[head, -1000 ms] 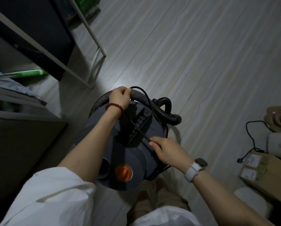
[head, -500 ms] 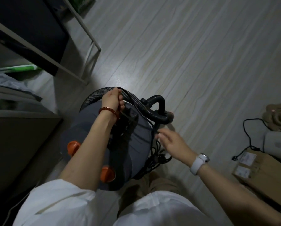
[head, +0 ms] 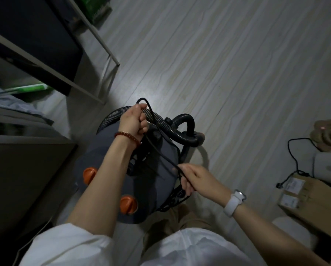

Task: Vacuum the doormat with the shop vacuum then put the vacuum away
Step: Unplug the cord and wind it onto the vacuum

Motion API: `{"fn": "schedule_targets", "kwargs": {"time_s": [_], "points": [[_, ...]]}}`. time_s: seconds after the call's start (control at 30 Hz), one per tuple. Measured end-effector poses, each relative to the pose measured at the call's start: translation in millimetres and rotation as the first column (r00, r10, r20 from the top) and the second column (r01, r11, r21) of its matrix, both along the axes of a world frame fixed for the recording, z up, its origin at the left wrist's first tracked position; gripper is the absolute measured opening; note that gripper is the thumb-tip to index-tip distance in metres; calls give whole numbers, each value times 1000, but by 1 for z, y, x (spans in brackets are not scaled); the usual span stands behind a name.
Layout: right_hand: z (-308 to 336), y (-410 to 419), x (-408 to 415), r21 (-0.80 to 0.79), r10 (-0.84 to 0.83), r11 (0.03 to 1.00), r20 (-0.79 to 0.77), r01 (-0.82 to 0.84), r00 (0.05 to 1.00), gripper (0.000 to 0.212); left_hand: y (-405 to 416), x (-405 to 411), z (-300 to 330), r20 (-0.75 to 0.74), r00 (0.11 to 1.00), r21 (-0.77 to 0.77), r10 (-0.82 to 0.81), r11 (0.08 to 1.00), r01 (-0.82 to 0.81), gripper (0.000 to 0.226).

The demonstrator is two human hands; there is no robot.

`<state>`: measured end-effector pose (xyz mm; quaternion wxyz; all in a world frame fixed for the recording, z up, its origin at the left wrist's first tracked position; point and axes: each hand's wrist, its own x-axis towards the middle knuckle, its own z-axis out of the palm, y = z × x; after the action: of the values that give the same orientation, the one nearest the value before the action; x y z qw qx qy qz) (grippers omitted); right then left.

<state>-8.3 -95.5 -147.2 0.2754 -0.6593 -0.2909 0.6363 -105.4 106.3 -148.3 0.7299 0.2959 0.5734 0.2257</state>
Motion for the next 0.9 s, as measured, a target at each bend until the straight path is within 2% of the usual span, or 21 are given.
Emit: {"fn": "schedule_targets", "kwargs": {"time_s": [0.07, 0.13, 0.2, 0.27, 0.33, 0.37, 0.43, 0.5, 0.57, 0.63, 0.7, 0.73, 0.77, 0.8, 0.83, 0.87, 0.9], "points": [[-11, 6, -1, -53, -189, 980, 93, 194, 978, 28, 4, 4, -2, -105, 991, 71, -85, 993, 92, 29], [-20, 20, 2, -78, -278, 952, 188, 297, 942, 30, 10, 2, -2, -161, 978, 74, -132, 987, 145, 29], [-27, 35, 8, -74, -189, 975, 209, 208, 959, 27, 18, -9, 3, -168, 965, 17, -202, 978, 208, 30], [-25, 44, 13, -39, 57, 998, 234, -49, 971, 21, 22, -28, 14, -143, 949, -89, -280, 959, 269, 30], [-22, 44, 18, -20, 281, 957, 286, -288, 916, 18, 18, -50, 24, -139, 943, -168, -304, 945, 280, 29], [-22, 43, 20, -29, 319, 945, 296, -326, 900, 15, 15, -61, 27, -146, 945, -193, -293, 945, 263, 29], [-23, 42, 20, -87, 302, 953, 286, -289, 910, 11, 11, -79, 30, -133, 962, -249, -237, 948, 199, 29], [-27, 47, 15, -192, 299, 948, 273, -253, 915, 23, 10, -88, 31, -73, 986, -311, -150, 943, 121, 29], [-31, 57, 12, -250, 362, 923, 313, -292, 878, 35, 13, -94, 31, -20, 996, -351, -84, 934, 71, 30], [-35, 62, 13, -245, 388, 917, 352, -316, 852, 27, 15, -96, 31, 1, 998, -347, -58, 936, 55, 30], [-33, 65, 19, -220, 398, 913, 289, -344, 870, 24, 14, -97, 25, -57, 997, -289, -56, 957, 37, 29], [-30, 65, 20, -203, 364, 925, 238, -320, 900, 27, 11, -97, 19, -111, 993, -234, -44, 972, 17, 28], [-27, 65, 22, -186, 255, 957, 168, -223, 952, 28, 8, -95, 12, -182, 983, -169, -22, 986, -9, 28], [-22, 66, 23, -182, 57, 982, 62, -45, 996, 28, 4, -94, 4, -262, 965, -95, 9, 995, -35, 27], [-14, 69, 23, -205, -170, 967, -66, 153, 983, 25, 1, -92, -3, -345, 938, -8, 44, 999, -50, 27], [-7, 72, 23, -217, -326, 932, -161, 289, 931, 22, -2, -90, -8, -435, 898, 87, 68, 996, -34, 25], [-3, 76, 22, -196, -381, 918, -206, 344, 901, 19, -4, -88, -12, -524, 848, 173, 83, 985, 11, 24]]}}
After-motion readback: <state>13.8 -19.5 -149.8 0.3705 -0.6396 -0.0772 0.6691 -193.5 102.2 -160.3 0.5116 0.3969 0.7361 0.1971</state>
